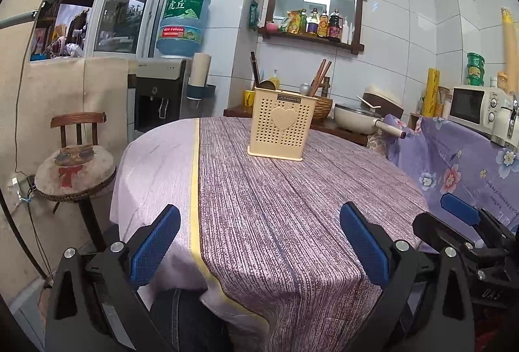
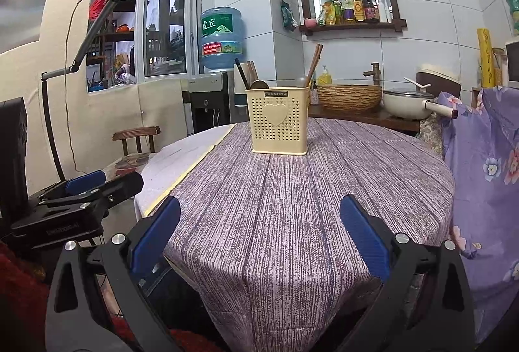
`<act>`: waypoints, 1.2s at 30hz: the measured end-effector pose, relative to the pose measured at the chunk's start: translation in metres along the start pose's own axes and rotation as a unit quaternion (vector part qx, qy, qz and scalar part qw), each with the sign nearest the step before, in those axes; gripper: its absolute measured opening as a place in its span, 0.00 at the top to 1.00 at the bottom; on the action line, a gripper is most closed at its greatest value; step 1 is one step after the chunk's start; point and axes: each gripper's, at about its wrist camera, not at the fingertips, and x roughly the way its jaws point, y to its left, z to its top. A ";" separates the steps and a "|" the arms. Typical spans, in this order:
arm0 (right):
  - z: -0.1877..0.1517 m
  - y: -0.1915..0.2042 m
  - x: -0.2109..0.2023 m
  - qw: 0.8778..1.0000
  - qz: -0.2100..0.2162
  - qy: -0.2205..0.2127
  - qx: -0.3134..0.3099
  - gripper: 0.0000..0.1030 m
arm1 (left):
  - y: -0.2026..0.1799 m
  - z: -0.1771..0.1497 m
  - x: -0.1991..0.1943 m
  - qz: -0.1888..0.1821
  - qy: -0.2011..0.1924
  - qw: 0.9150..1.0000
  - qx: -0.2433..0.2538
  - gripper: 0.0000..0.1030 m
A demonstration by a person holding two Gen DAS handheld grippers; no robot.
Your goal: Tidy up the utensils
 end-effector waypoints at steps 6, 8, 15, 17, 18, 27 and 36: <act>0.001 0.001 -0.003 1.000 0.003 0.000 0.000 0.06 | 0.000 -0.002 -0.002 -0.003 -0.002 1.000 -0.001 0.05; 0.001 0.001 -0.003 1.000 0.005 0.002 0.001 0.06 | -0.001 -0.001 -0.003 -0.004 -0.001 1.000 -0.001 0.05; 0.002 0.001 -0.002 1.000 0.005 0.001 0.000 0.06 | -0.002 -0.001 -0.004 -0.002 0.000 1.000 -0.002 0.05; 0.003 0.000 -0.002 1.000 0.006 0.002 0.000 0.06 | -0.002 0.000 -0.004 -0.005 0.001 1.000 -0.001 0.05; 0.003 0.000 -0.002 1.000 0.007 0.002 0.000 0.06 | -0.002 0.000 -0.004 -0.005 0.001 1.000 -0.001 0.05; 0.004 -0.001 -0.002 1.000 0.009 0.003 -0.002 0.06 | -0.002 0.001 -0.006 -0.001 -0.002 1.000 -0.002 0.05; 0.004 -0.004 -0.002 1.000 0.012 0.005 -0.002 0.06 | -0.001 0.001 -0.007 0.009 -0.003 1.000 -0.002 0.05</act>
